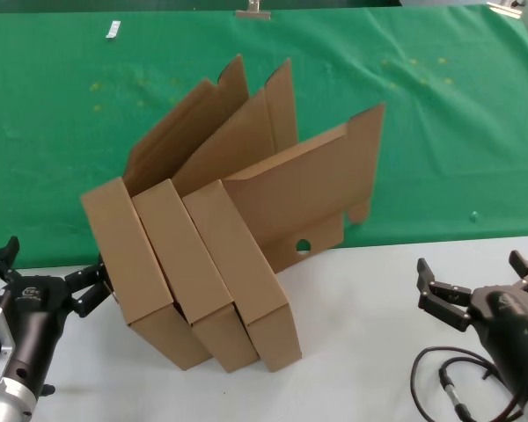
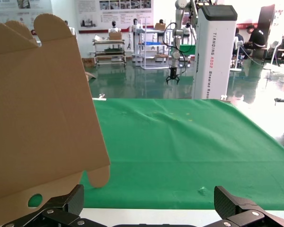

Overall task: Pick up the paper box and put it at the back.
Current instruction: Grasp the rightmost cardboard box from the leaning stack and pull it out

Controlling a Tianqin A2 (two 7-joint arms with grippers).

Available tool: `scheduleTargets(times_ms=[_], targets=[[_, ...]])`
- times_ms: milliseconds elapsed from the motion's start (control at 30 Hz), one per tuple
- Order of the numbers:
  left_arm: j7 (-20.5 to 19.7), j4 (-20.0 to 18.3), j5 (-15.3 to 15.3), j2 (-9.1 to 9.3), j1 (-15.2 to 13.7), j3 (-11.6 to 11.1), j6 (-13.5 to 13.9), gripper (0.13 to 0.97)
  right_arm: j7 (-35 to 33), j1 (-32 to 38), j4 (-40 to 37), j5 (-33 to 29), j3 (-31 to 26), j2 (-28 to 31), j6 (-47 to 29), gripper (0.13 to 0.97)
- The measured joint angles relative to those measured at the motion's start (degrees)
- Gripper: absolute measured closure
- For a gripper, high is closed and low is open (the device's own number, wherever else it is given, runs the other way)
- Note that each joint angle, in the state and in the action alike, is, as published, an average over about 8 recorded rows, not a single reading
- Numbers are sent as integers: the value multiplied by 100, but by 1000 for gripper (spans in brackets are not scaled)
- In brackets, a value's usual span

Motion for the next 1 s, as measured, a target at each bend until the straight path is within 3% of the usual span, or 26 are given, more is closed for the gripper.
scheduleTargets(times_ms=[367,633,767,1000], targets=[[0,0,0,0,0,0,0,368,0,0,0,0,0,0,0,129],[0,0,0,0,0,0,0,574,0,0,0,0,0,0,0,129],[0,0,0,0,0,0,0,574,0,0,0,0,0,0,0,129],[0,0,0,0,0,0,0,741,0,0,0,0,0,0,0,129]])
